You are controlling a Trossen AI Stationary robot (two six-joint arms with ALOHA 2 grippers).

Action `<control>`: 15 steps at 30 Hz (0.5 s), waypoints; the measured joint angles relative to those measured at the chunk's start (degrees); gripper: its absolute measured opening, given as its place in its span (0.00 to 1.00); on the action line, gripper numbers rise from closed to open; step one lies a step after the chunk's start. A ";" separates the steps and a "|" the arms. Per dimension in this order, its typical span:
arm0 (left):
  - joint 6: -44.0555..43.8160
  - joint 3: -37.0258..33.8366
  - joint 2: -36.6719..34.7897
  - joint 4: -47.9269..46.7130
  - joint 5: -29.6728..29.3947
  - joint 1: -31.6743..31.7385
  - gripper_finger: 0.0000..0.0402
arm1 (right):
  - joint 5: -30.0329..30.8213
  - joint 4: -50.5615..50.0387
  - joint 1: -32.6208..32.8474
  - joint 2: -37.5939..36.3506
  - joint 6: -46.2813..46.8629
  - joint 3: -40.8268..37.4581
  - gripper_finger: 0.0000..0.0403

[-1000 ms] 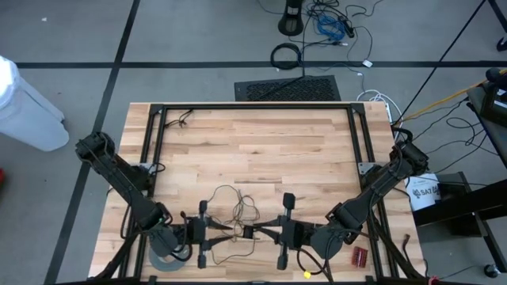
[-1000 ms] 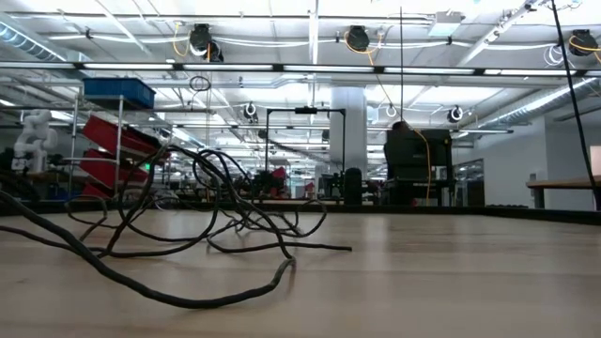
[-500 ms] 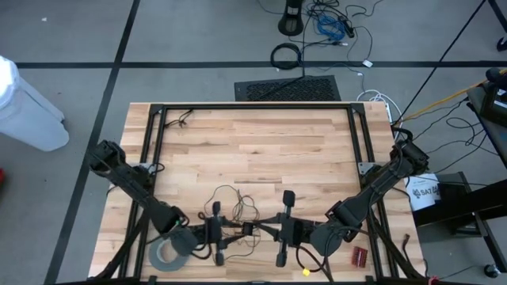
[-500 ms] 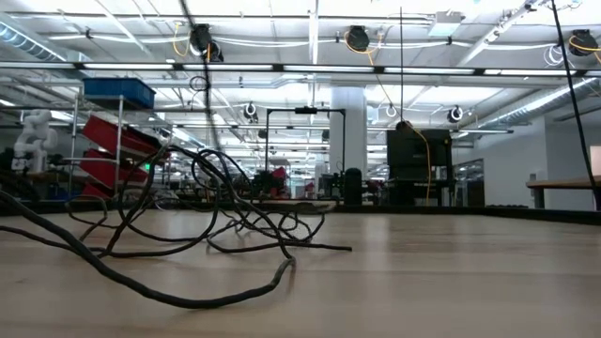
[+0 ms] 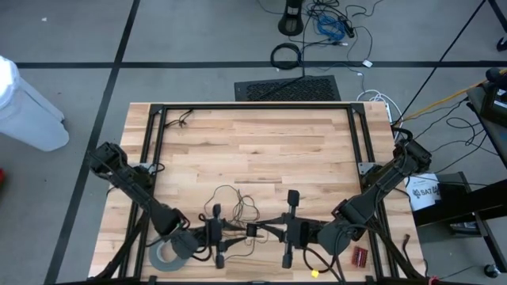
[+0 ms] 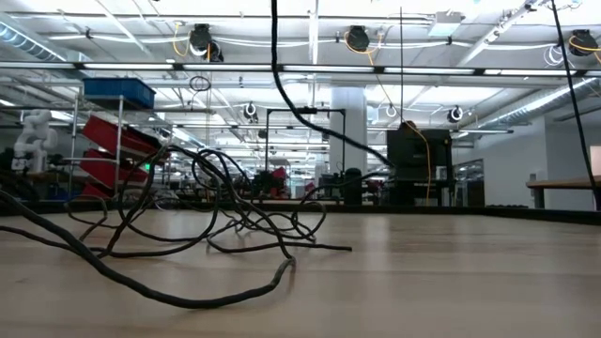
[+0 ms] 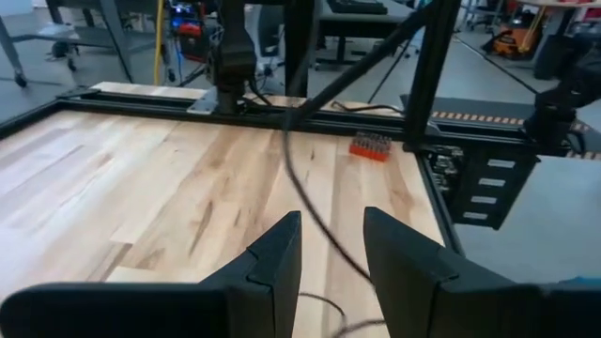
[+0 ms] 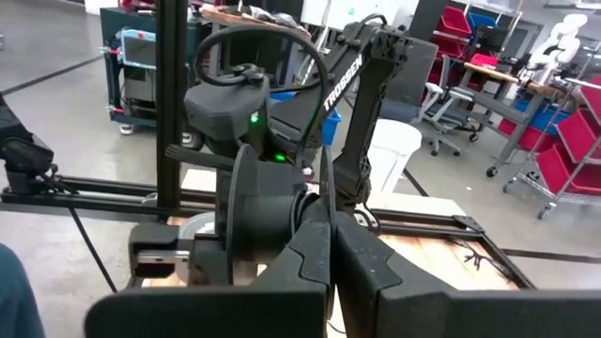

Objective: Coil cords
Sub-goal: Coil the black wire onto the spool

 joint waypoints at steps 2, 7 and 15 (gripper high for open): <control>-2.11 0.00 0.00 -0.26 -0.18 -0.36 0.31 | -0.11 0.08 -0.35 -0.03 -0.77 0.00 0.00; -2.40 0.00 0.00 -0.43 -3.30 -1.52 0.31 | -2.23 0.11 -1.73 -0.05 -1.21 0.00 0.00; -2.40 0.00 0.00 -0.42 -6.91 -2.51 0.31 | -4.92 0.16 -2.75 -0.05 -1.15 0.00 0.00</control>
